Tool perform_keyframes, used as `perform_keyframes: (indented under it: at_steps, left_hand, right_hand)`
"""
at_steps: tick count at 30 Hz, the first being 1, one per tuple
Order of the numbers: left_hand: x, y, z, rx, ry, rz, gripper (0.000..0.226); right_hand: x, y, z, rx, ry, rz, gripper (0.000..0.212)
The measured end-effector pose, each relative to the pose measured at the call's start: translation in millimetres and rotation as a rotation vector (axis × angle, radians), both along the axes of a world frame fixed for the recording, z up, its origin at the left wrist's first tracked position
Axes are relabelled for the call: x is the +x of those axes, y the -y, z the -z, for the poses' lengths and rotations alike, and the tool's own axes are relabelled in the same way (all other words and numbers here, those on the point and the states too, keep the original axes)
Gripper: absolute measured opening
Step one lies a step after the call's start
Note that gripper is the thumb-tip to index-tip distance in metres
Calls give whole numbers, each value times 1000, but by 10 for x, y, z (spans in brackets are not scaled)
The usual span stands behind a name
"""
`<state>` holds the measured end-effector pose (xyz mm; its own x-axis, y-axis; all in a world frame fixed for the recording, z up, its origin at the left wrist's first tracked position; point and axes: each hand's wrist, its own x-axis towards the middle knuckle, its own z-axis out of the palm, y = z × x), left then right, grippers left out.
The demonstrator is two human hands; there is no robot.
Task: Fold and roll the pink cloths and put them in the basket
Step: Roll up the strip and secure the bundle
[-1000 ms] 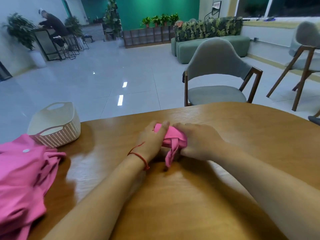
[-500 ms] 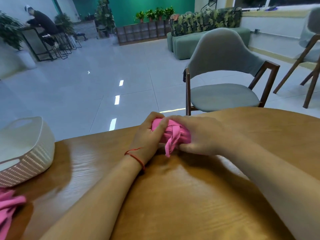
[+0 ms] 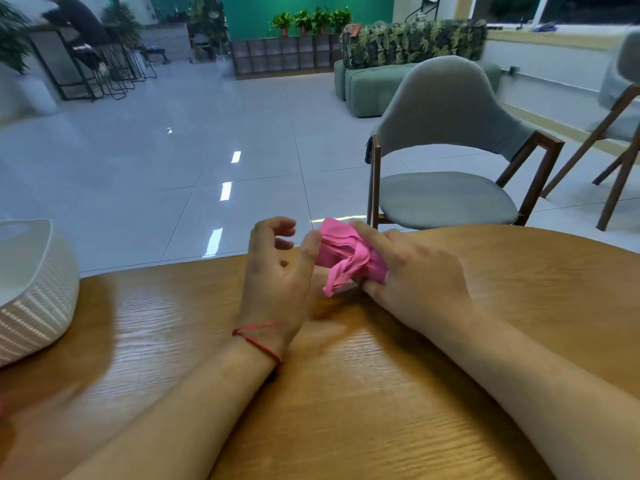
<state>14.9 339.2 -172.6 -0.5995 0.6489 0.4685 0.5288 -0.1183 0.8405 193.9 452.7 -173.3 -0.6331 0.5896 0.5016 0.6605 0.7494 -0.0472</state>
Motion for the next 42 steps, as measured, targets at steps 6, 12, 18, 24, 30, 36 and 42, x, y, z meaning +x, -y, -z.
perform_keyframes:
  at_steps: [6,12,18,24,30,36,42]
  left_hand:
    - [186,64,-18,28,-242,57,32]
    - [168,46,11,-53,-301,98,26]
    - [168,43,-15,-47,-218,120,14]
    - [165,45,-23,-79,-210,145,13]
    - [182,34,-43,-67,106,233,13]
    - [224,-45,-223,82,1061,457,11]
    - [196,-15,-237,-31,970,442,27]
  right_hand:
    - [85,-92,-13,-1,-21,128,80]
    - [73,-74,-22,-11,-23,154,78]
    - [79,-71,-33,-24,-44,162,77]
    - [81,-79,-34,-47,-32,163,78]
    - [68,-65,-48,-58,-14,167,79]
    - [47,-39,-49,-26,24,176,75]
    - [77,-32,-77,-44,12,167,77]
